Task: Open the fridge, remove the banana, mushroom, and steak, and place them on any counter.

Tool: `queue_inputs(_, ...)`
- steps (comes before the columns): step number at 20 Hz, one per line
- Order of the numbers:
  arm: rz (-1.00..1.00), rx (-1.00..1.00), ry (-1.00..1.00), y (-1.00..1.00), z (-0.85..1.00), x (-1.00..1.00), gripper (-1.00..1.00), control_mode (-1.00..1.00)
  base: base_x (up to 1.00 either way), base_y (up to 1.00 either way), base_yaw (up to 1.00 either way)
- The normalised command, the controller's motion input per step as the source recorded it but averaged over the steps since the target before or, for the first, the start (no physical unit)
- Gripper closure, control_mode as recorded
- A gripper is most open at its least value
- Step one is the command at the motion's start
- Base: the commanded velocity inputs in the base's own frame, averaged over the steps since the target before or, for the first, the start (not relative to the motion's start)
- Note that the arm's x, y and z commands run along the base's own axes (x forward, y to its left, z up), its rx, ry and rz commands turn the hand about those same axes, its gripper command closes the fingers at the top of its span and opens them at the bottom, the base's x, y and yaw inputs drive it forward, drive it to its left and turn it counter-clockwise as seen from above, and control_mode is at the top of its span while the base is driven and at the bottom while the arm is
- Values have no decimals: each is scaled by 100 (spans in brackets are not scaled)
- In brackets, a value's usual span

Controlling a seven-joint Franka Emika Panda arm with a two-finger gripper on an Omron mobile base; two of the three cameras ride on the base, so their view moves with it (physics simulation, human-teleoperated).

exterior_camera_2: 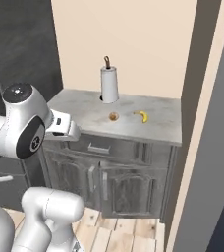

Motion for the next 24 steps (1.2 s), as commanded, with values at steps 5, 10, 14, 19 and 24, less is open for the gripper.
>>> queue_inputs(5,0,0,0,0,0,0,-100,100,-100,23,3)
queue_inputs(10,0,0,0,0,0,0,-100,100,-84,70,3)
queue_inputs(14,0,0,0,0,0,0,-100,100,-9,100,-1)
queue_inputs(19,0,0,0,0,0,0,-100,100,0,100,-6)
queue_inputs(24,0,0,0,0,0,0,-100,100,0,100,-11)
